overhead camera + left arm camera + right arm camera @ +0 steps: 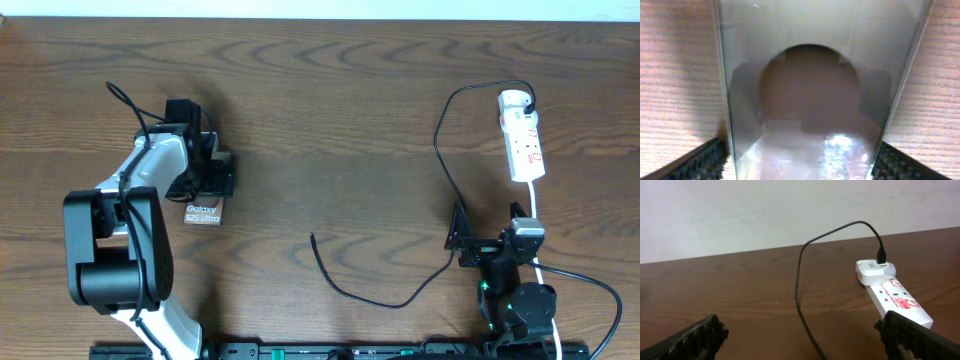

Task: Plug charger to phone and switch on socket
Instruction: 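Close the left gripper on the phone's long edges, then lift the phone with the left gripper and tilt it upright, then move the right gripper toward the phone held by the left gripper, then grasp the phone's edge with the right gripper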

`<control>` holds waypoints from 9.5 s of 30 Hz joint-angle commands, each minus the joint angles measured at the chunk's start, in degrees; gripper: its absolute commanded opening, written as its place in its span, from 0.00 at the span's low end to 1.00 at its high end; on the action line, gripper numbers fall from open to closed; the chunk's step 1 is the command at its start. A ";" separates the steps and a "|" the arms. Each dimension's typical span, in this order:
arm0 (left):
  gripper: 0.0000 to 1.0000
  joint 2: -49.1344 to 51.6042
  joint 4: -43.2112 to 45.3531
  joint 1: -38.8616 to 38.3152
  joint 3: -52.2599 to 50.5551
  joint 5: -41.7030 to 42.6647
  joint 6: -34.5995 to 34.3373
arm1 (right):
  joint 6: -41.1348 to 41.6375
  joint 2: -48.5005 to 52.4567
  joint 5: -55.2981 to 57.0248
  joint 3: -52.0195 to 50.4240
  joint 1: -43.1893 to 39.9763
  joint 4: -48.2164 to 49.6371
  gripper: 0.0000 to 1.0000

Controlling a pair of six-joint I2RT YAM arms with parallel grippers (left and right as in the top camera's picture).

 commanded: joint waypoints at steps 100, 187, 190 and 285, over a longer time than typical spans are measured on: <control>0.07 -0.52 -0.46 0.66 -0.87 0.46 0.52 | -0.83 -0.33 0.07 -0.07 -0.35 -0.24 0.99; 0.07 -22.08 1.84 2.86 -0.39 72.48 -104.54 | -0.83 -0.33 0.07 -0.07 -0.35 -0.24 0.99; 0.07 -22.08 1.84 2.86 -0.39 72.48 -104.54 | -0.83 -0.33 0.07 -0.07 -0.35 -0.24 0.99; 0.07 -22.08 -11.26 -10.51 -0.57 21.73 -110.14 | 17.88 110.07 -60.33 73.96 30.03 -7.50 0.72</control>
